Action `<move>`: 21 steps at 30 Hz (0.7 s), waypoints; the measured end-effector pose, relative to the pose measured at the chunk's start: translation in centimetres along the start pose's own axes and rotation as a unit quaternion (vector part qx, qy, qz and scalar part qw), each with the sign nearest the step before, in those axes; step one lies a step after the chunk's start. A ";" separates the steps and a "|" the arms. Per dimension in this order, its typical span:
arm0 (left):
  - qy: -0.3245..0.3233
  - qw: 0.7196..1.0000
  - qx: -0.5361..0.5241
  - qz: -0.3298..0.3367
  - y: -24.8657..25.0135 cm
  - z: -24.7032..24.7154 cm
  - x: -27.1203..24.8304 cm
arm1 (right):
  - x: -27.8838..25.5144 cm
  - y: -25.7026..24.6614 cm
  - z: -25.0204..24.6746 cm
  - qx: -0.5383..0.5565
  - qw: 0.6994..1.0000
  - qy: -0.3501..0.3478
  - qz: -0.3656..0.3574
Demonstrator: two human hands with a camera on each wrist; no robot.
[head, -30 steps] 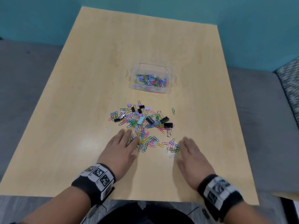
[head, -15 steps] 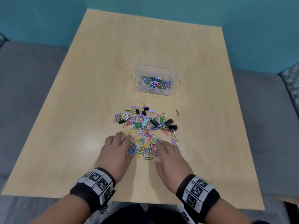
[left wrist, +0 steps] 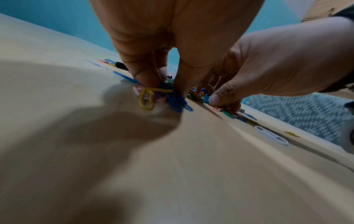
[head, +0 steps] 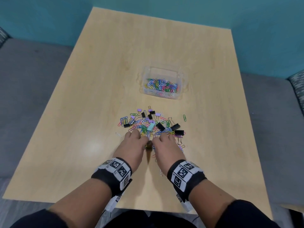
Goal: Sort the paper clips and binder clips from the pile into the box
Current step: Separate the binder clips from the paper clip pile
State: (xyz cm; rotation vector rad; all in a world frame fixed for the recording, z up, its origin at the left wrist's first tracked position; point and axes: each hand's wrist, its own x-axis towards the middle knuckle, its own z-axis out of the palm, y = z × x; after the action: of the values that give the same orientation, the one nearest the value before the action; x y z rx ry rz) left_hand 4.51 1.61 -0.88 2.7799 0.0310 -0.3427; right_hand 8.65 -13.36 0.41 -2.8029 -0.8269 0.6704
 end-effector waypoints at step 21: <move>-0.156 0.769 -0.573 -0.235 -2.8 -6.2 3.9 | 3.1 4.7 -6.1 0.563 0.798 -0.134 0.167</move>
State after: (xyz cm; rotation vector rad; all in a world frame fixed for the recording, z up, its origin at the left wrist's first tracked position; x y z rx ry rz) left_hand 9.60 6.24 2.93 1.4323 0.6343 -0.6297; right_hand 16.04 -15.68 3.48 -1.7352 0.1247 1.1327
